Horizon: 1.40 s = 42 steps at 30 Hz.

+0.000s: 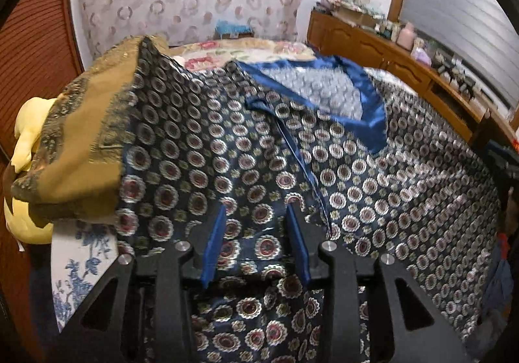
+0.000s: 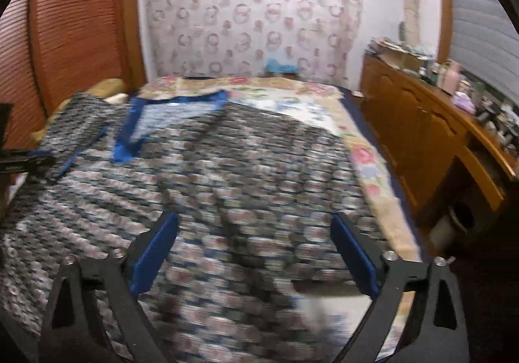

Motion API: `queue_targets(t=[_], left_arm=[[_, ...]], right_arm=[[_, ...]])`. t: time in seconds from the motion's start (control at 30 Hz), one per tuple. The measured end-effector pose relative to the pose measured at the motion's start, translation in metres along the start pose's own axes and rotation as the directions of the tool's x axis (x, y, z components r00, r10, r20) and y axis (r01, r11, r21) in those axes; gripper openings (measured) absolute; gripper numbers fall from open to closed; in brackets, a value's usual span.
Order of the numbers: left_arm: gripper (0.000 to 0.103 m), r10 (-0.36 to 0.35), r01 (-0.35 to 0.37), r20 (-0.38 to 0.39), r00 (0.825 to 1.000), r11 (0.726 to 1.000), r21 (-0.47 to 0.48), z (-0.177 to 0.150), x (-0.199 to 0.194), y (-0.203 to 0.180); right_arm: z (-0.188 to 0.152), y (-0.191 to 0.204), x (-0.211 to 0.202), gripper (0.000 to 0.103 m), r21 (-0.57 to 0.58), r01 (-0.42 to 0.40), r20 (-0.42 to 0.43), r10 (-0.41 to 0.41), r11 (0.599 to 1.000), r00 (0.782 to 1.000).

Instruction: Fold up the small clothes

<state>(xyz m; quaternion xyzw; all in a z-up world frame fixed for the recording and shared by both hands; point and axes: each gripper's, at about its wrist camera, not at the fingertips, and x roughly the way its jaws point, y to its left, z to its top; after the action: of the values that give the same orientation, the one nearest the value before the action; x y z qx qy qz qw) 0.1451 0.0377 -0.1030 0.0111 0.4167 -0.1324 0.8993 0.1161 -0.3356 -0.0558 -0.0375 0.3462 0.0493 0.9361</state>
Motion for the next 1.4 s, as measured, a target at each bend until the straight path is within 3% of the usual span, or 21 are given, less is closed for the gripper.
queue_targets(t=[0.17, 0.33, 0.63, 0.77, 0.93, 1.1, 1.33, 1.4], left_arm=[[0.037, 0.018, -0.018, -0.030, 0.999, 1.000, 0.015, -0.001, 0.012, -0.008], [0.037, 0.032, -0.031, -0.022, 0.999, 0.999, 0.027, -0.002, 0.014, -0.010], [0.045, 0.016, -0.015, -0.024, 1.000, 0.998, 0.055, 0.001, 0.019, -0.019], [0.057, -0.009, 0.011, -0.030, 1.000, 0.998, 0.069, 0.002, 0.020, -0.024], [0.058, -0.007, 0.009, -0.032, 0.999, 0.996, 0.091, 0.002, 0.022, -0.030], [0.059, -0.005, 0.008, -0.032, 0.999, 0.996, 0.090, 0.002, 0.021, -0.029], [0.060, -0.004, 0.007, -0.032, 0.999, 0.996, 0.088, 0.003, 0.021, -0.028], [0.060, -0.003, 0.006, -0.032, 0.999, 0.996, 0.087, 0.003, 0.021, -0.027]], right_arm=[[-0.006, -0.038, 0.004, 0.074, 0.045, 0.037, -0.038, -0.035, 0.998, 0.999], [-0.013, -0.065, 0.007, 0.072, 0.090, 0.045, -0.080, -0.038, 0.995, 0.996], [-0.027, -0.084, 0.020, 0.070, 0.120, 0.038, -0.146, -0.020, 0.992, 0.989], [-0.031, -0.091, 0.021, 0.068, 0.140, 0.029, -0.162, -0.006, 0.990, 0.987], [-0.036, -0.098, 0.021, 0.064, 0.169, -0.001, -0.172, 0.031, 0.986, 0.985], [-0.036, -0.097, 0.018, 0.044, 0.158, -0.019, -0.170, 0.046, 0.987, 0.984], [-0.034, -0.082, 0.013, 0.025, 0.034, 0.042, -0.168, -0.036, 0.999, 0.985], [-0.034, -0.079, 0.012, 0.015, -0.002, 0.070, -0.164, -0.069, 0.998, 0.984]])
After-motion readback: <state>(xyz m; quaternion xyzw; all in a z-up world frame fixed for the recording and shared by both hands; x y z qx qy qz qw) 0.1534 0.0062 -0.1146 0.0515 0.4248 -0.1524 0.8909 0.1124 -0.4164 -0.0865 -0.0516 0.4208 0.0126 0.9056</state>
